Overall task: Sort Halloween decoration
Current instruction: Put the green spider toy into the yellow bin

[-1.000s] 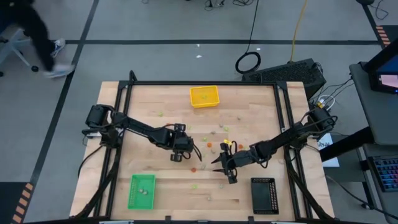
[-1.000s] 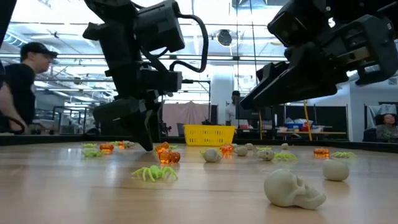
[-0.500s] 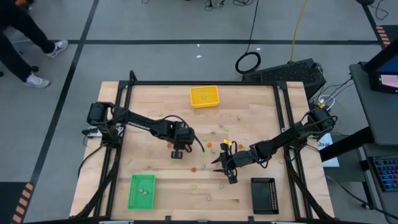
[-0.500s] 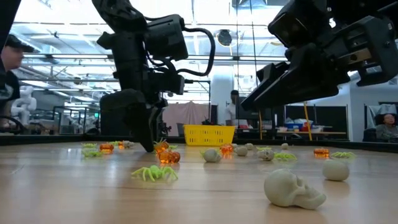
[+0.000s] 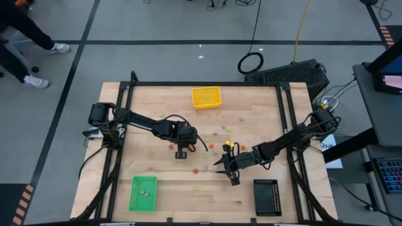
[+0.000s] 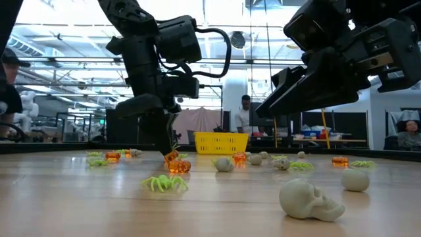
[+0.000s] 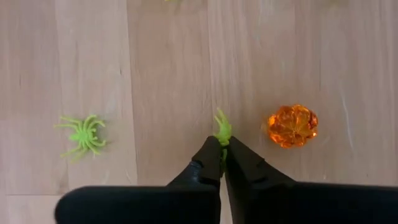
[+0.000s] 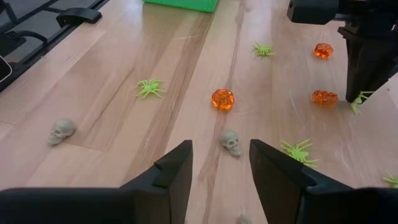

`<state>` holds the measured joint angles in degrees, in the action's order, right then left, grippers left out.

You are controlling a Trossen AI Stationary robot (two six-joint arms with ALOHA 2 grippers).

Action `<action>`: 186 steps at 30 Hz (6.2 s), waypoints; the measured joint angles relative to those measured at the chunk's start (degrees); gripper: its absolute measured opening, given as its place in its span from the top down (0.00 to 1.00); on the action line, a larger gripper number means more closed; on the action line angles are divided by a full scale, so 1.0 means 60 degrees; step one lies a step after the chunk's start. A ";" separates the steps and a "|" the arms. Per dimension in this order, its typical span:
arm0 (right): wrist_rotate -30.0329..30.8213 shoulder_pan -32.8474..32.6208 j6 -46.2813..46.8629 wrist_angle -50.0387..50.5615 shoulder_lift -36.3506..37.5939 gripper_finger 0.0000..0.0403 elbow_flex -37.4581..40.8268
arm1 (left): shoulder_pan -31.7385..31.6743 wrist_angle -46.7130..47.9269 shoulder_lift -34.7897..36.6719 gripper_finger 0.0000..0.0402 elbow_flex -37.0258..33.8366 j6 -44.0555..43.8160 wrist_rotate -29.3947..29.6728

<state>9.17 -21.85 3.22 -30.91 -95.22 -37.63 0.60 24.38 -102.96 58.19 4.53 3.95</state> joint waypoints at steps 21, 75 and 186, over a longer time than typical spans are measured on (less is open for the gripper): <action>-0.0003 -0.0004 0.0106 0.0136 0.0000 0.64 0.0000 | 0.0755 -0.1636 0.2153 0.99 -0.0091 -0.1662 0.1442; 0.2725 -0.1548 -0.0222 0.0632 0.0641 0.70 0.0000 | 0.1849 -0.6015 0.3610 0.99 -0.2251 0.4289 0.0577; 0.2718 -0.1515 -0.0157 0.0996 0.0634 0.70 0.0004 | -0.4717 -0.1815 -0.1169 0.83 0.3016 -0.0458 -0.0341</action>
<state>25.47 -30.94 2.28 -24.93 -91.42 -37.60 -27.70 13.49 -109.97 76.29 1.79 1.90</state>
